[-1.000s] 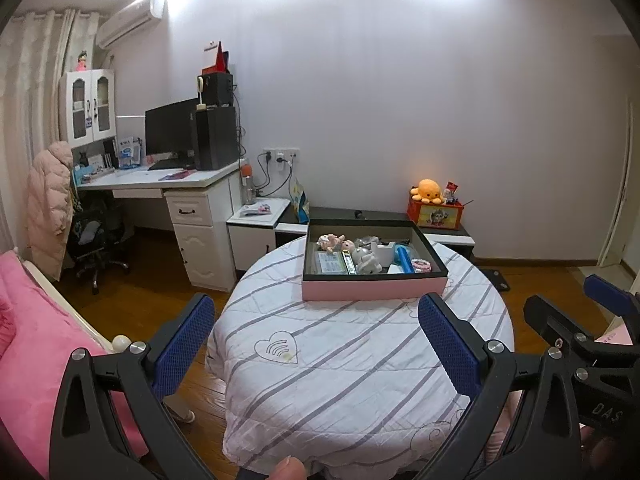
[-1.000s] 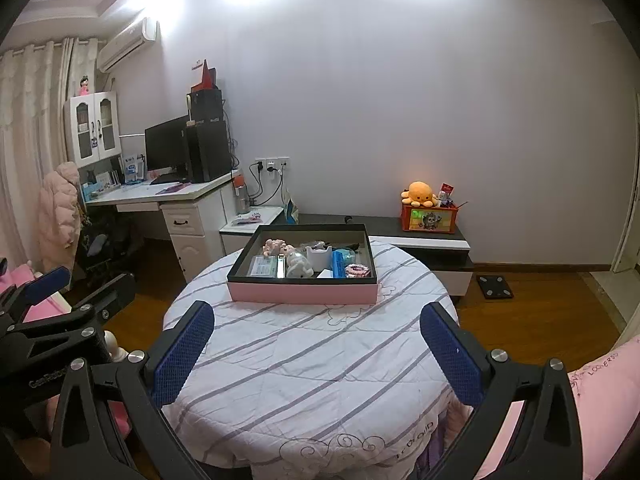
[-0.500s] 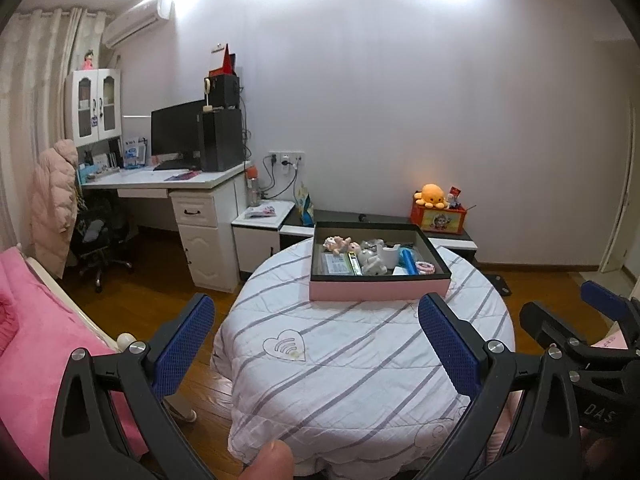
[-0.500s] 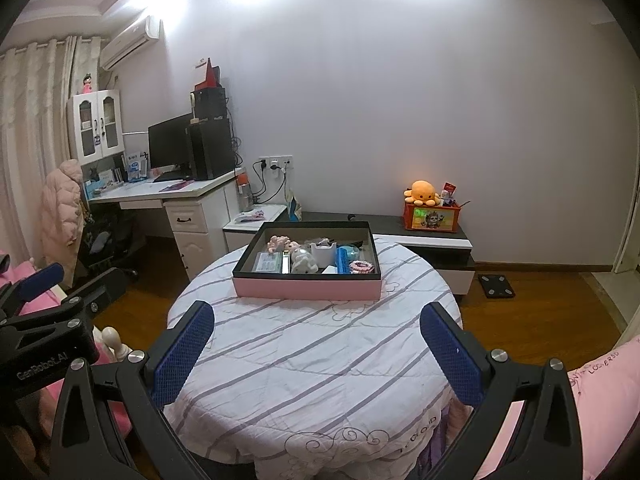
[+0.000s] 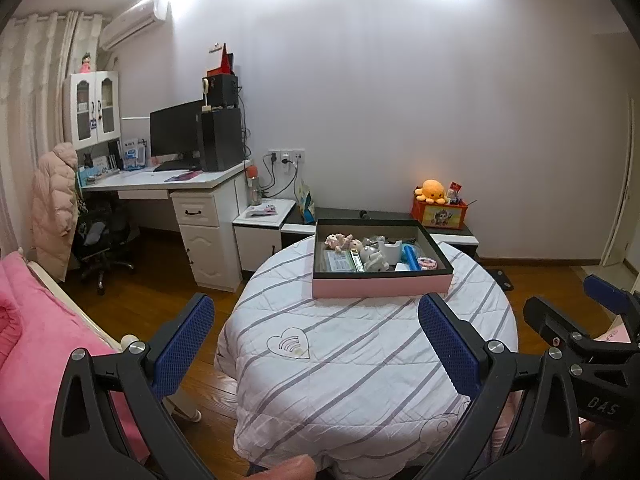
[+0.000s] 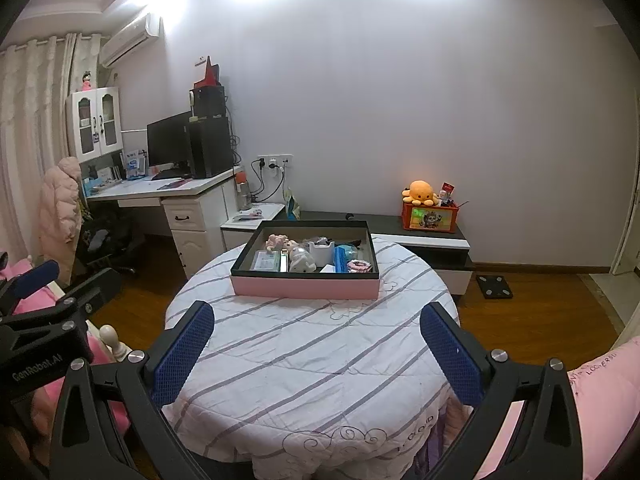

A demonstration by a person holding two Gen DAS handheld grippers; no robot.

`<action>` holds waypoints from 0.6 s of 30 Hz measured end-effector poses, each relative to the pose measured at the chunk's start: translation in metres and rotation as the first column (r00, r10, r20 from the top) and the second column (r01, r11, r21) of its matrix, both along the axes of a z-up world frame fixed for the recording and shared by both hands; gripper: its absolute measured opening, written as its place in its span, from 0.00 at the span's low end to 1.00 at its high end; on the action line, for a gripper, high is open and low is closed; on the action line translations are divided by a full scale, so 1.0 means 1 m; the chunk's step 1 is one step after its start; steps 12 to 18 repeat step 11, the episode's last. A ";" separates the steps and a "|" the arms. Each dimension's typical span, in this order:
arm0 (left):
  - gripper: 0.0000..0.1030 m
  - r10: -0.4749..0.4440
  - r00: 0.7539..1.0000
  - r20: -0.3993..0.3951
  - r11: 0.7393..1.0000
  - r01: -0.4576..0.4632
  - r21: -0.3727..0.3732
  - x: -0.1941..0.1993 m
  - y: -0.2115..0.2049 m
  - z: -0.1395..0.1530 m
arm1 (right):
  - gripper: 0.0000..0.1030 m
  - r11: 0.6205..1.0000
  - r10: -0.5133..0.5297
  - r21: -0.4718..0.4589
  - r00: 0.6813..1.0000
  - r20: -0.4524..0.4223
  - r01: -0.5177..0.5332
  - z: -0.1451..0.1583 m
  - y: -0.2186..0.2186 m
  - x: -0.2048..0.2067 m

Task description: Organize rigid objects

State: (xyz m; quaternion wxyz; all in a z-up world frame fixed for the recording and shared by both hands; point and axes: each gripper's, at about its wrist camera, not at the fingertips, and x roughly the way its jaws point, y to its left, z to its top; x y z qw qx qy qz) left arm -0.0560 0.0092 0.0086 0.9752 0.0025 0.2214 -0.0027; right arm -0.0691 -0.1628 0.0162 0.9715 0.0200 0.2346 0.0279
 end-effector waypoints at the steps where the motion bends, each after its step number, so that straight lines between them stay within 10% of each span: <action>1: 1.00 0.002 1.000 0.000 1.000 -0.002 0.000 0.000 0.001 0.000 | 1.00 1.000 -0.001 -0.001 1.000 -0.001 0.001 0.000 0.001 0.000; 18: 1.00 -0.009 1.000 0.001 1.000 0.009 -0.023 -0.001 0.002 0.004 | 1.00 1.000 0.001 -0.004 1.000 -0.016 -0.001 -0.003 0.000 0.004</action>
